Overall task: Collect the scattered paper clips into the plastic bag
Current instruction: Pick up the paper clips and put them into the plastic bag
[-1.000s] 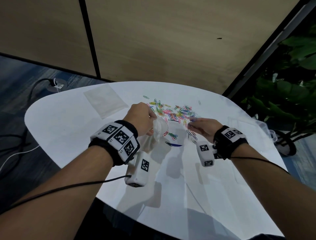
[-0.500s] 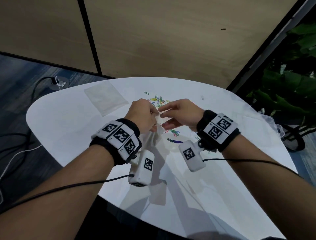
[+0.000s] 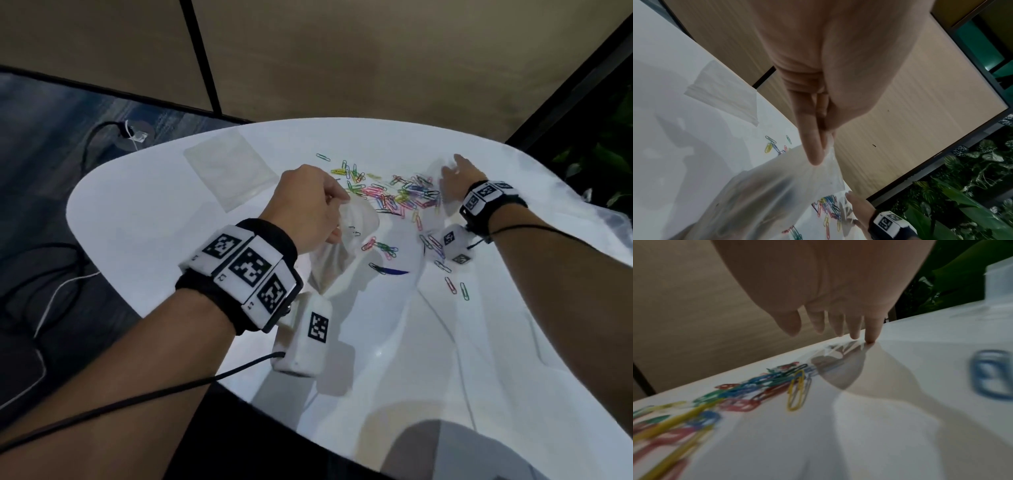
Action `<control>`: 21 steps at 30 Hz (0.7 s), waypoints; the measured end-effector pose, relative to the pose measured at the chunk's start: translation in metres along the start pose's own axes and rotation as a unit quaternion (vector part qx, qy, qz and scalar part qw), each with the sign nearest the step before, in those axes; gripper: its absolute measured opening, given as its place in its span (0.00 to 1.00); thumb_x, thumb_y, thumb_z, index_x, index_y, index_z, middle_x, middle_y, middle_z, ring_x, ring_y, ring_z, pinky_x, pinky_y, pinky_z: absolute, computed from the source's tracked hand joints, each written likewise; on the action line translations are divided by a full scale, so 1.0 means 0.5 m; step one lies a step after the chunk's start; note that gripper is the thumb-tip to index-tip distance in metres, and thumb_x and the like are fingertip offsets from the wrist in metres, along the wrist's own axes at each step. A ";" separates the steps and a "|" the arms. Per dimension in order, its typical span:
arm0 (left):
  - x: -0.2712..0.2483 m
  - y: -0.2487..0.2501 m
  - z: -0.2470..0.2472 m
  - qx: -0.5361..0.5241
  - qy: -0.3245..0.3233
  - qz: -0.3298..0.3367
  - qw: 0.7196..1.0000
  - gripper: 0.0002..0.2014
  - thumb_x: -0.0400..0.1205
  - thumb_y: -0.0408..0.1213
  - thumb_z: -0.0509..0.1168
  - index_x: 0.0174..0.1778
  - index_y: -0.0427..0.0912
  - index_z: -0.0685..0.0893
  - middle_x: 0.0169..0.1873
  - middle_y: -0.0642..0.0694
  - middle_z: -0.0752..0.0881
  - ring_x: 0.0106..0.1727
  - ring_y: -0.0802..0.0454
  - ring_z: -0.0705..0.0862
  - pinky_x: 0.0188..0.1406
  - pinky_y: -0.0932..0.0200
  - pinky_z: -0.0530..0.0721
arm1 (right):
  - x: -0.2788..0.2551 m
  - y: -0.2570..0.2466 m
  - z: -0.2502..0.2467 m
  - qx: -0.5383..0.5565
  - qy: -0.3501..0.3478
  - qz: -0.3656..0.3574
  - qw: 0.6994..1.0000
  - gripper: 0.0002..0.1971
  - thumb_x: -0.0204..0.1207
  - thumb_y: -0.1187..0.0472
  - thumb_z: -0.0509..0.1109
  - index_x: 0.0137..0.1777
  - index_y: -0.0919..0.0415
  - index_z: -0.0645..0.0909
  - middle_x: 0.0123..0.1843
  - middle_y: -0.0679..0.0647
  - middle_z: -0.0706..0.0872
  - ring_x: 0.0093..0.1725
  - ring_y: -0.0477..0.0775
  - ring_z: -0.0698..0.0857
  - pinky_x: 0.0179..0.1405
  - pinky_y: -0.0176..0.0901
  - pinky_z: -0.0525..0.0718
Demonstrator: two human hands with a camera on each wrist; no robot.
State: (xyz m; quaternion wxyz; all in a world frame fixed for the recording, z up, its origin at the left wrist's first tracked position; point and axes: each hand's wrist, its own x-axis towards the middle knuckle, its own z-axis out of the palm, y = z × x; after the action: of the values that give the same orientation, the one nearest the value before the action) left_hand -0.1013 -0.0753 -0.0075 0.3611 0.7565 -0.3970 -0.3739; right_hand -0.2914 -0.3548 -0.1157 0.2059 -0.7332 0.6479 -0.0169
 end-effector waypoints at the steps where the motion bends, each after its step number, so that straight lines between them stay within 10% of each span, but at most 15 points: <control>1: 0.001 -0.002 -0.003 0.002 -0.001 0.002 1.000 0.11 0.87 0.27 0.60 0.57 0.35 0.89 0.33 0.40 0.88 0.33 0.42 0.94 0.41 0.49 0.95 | 0.023 -0.004 0.008 -0.022 -0.009 -0.011 1.000 0.28 0.86 0.54 0.55 0.84 0.61 0.59 0.81 0.65 0.68 0.78 0.67 0.70 0.77 0.58 0.67; 6: 0.009 -0.004 -0.005 0.017 -0.008 0.013 1.000 0.11 0.87 0.27 0.62 0.58 0.36 0.89 0.34 0.41 0.89 0.33 0.44 0.94 0.40 0.50 0.95 | 0.006 -0.050 0.011 -0.122 -0.066 -0.111 0.984 0.31 0.84 0.45 0.46 0.79 0.64 0.67 0.79 0.66 0.71 0.75 0.69 0.73 0.76 0.59 0.70; 12: 0.008 0.008 0.004 0.015 -0.018 0.012 1.000 0.12 0.88 0.26 0.61 0.58 0.34 0.89 0.39 0.36 0.89 0.36 0.40 0.94 0.39 0.51 0.95 | -0.093 -0.050 0.044 -0.230 -0.079 -0.261 0.934 0.13 0.79 0.58 0.64 0.60 0.60 0.81 0.53 0.60 0.84 0.56 0.65 0.84 0.50 0.46 0.78; 17: -0.003 0.012 0.007 0.019 -0.023 0.014 0.999 0.12 0.87 0.26 0.61 0.59 0.34 0.89 0.40 0.36 0.89 0.36 0.40 0.93 0.38 0.53 0.95 | -0.116 -0.032 0.048 -0.184 -0.007 -0.213 0.960 0.10 0.76 0.64 0.68 0.49 0.57 0.91 0.47 0.58 0.92 0.48 0.62 0.88 0.48 0.43 0.85; 21: -0.001 0.009 0.003 0.019 -0.022 0.008 1.000 0.12 0.87 0.26 0.61 0.61 0.34 0.88 0.38 0.38 0.88 0.31 0.44 0.91 0.39 0.50 0.95 | -0.123 0.001 0.015 0.077 -0.011 -0.051 0.996 0.02 0.70 0.59 0.81 0.38 0.55 0.92 0.40 0.55 0.93 0.43 0.54 0.91 0.55 0.41 0.87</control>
State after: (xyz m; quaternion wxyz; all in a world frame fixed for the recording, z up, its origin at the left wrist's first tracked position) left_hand -0.1044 -0.0771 -0.0041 0.3409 0.7515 -0.4180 -0.3798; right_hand -0.2996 -0.2937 -0.1080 0.2678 -0.7475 0.6040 -0.0691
